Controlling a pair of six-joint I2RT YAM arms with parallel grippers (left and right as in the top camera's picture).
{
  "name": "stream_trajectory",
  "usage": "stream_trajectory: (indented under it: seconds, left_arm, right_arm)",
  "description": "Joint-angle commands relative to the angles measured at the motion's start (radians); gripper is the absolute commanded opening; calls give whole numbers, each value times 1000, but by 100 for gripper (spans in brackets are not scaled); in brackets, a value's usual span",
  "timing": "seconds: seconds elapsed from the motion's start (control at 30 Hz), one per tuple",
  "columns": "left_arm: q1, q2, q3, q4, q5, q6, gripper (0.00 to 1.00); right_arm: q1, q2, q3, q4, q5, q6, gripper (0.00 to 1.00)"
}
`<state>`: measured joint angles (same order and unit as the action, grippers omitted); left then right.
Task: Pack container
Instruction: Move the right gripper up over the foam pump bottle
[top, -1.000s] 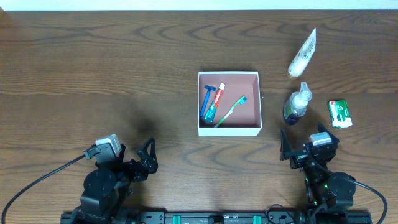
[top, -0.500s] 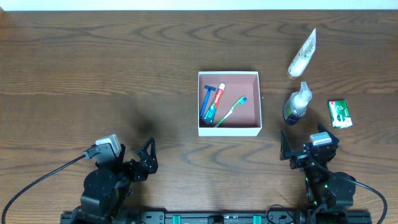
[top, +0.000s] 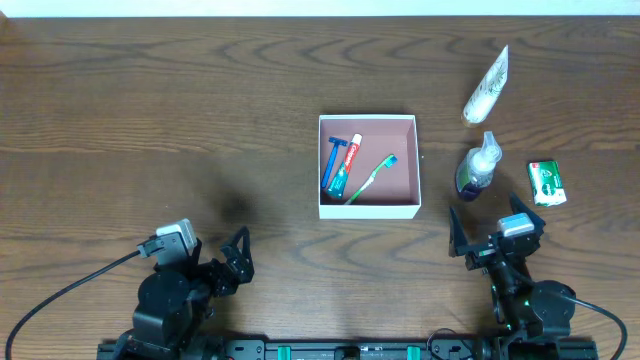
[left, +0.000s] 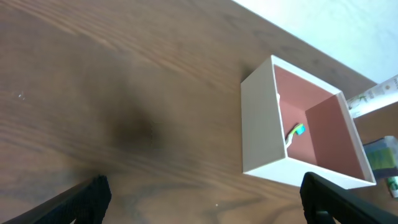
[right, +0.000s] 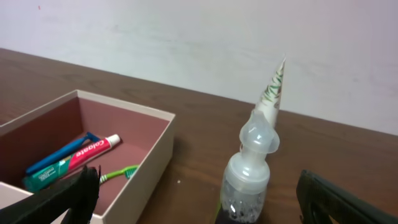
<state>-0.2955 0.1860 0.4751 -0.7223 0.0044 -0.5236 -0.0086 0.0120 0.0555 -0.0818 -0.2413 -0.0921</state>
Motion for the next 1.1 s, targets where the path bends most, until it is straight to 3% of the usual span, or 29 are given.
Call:
stream_trajectory:
  seconds: [0.0, 0.17, 0.67, 0.87, 1.07]
  left_arm:
    - [5, -5, 0, -13, 6, 2, 98]
    - [5, -5, 0, -49, 6, 2, 98]
    - [5, -5, 0, -63, 6, 2, 98]
    - [4, -5, 0, -63, 6, 2, 98]
    - [5, -5, 0, -62, 6, 2, 98]
  right_arm:
    - [-7, -6, -4, 45, -50, -5, 99]
    - [-7, -6, -4, 180, -209, -6, 99]
    - [-7, -6, 19, 435, -404, 29, 99]
    - [-8, 43, 188, 396, -404, 18, 99]
    - [-9, 311, 534, 37, -391, -203, 99]
